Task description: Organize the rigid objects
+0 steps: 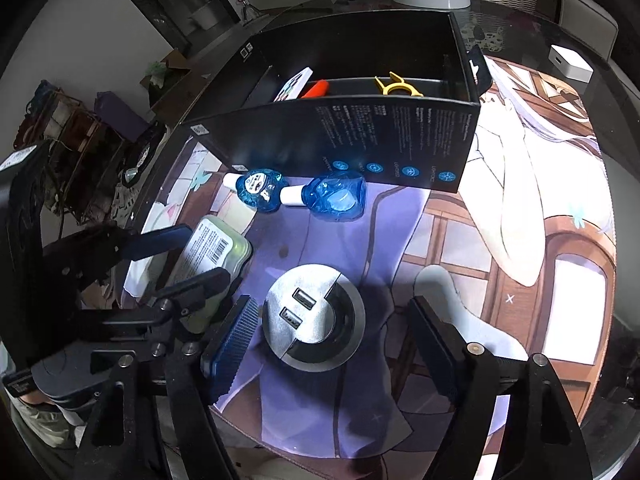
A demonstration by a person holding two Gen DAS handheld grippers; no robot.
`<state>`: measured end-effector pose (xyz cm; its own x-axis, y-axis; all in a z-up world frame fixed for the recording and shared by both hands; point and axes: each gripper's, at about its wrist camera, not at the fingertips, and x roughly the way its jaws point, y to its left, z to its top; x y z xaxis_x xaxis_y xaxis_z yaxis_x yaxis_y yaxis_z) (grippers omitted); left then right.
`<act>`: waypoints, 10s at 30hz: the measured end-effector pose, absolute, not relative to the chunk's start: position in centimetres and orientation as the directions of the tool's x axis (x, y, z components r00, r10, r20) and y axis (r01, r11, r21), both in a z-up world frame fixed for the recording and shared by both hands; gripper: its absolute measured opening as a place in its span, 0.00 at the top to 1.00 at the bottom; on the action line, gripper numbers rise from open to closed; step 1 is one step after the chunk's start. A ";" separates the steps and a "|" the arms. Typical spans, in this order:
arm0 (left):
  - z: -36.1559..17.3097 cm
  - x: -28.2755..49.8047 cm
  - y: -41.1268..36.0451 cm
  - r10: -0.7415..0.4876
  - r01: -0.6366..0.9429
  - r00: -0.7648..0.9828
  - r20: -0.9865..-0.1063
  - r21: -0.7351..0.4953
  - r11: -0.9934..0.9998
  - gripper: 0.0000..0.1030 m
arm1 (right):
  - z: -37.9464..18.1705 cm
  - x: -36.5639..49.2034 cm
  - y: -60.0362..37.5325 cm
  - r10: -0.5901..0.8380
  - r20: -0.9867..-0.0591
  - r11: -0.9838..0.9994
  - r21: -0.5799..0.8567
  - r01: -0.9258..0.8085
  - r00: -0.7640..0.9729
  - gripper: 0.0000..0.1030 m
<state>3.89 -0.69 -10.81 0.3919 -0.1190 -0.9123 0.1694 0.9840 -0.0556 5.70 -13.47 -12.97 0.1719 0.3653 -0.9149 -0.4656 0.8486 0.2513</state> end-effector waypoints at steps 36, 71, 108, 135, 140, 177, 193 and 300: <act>-12.4 3.5 -0.8 -0.089 0.175 0.340 -0.936 -0.030 0.984 0.38 | -12.9 4.2 -11.5 0.299 -0.915 0.838 0.115 -0.534 0.272 0.83; -0.1 0.5 0.2 -0.160 0.175 0.823 -0.545 -0.025 0.984 0.47 | -2.3 0.0 -14.8 0.469 -0.591 0.847 0.091 -0.524 0.656 0.83; 3.3 0.8 0.4 -0.181 0.157 0.931 -0.317 -0.102 0.982 0.47 | 4.2 -4.5 -15.5 0.513 -0.210 0.852 0.007 -0.523 0.833 0.83; -1.9 11.6 1.0 -0.105 0.036 0.830 -0.548 -0.135 0.990 0.47 | 1.6 8.8 -12.6 0.413 -0.405 0.902 0.058 -0.428 0.816 0.86; -5.6 14.1 -0.4 -0.082 0.021 0.708 -0.702 -0.096 0.995 0.47 | -2.2 11.9 -12.2 0.381 -0.594 0.905 0.080 -0.418 0.709 0.86; -3.9 10.3 1.6 -0.109 0.069 0.665 -0.739 -0.085 0.994 0.37 | -2.3 11.9 -19.3 0.413 -0.696 0.902 0.222 -0.371 0.588 0.87; -10.0 8.4 0.2 -0.092 0.150 0.494 -0.865 -0.020 0.989 0.37 | -6.6 7.4 -16.3 0.425 -0.816 0.843 0.198 -0.501 0.392 0.85; 0.5 0.7 0.5 -0.121 0.136 0.921 -0.371 0.014 0.991 0.68 | -0.1 0.0 -16.0 0.495 -0.369 0.850 0.015 -0.527 0.787 0.70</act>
